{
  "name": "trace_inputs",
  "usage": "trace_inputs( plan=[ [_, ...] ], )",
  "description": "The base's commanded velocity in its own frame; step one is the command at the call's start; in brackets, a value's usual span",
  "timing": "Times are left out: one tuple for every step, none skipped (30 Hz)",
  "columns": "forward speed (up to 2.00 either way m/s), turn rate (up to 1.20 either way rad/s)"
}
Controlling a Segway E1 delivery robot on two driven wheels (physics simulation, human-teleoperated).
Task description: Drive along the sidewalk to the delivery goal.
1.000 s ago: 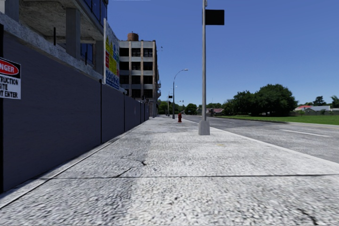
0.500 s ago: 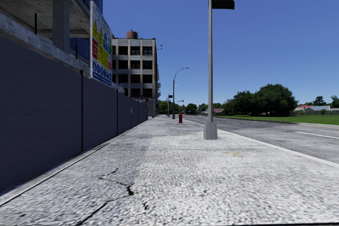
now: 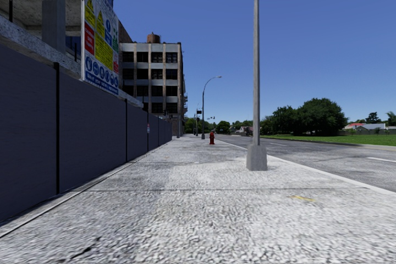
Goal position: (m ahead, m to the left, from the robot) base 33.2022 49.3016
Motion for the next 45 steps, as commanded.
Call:
trace_inputs(
  plan=[
    [2.00,0.00],
    [2.00,0.00],
    [2.00,0.00],
    [2.00,0.00],
    [2.00,0.00],
    [2.00,0.00],
    [2.00,0.00],
    [2.00,0.00],
    [2.00,0.00],
    [2.00,0.00],
    [2.00,0.00],
    [2.00,0.00],
    [2.00,0.00],
    [2.00,0.00],
    [2.00,0.00],
    [2.00,0.00],
    [2.00,0.00],
    [2.00,0.00],
    [2.00,0.00],
    [2.00,0.00],
    [2.00,0.00],
    [2.00,0.00],
    [2.00,0.00],
    [2.00,0.00],
    [2.00,0.00],
    [2.00,0.00],
    [2.00,0.00],
    [2.00,0.00],
    [2.00,0.00],
    [2.00,0.00],
    [2.00,0.00],
    [2.00,0.00],
    [2.00,0.00],
    [2.00,0.00],
    [2.00,0.00],
    [2.00,0.00],
    [2.00,0.00],
    [2.00,0.00],
    [2.00,0.00],
    [2.00,0.00],
    [2.00,0.00],
    [2.00,0.00],
    [2.00,0.00],
    [2.00,0.00],
    [2.00,0.00]
  ],
)
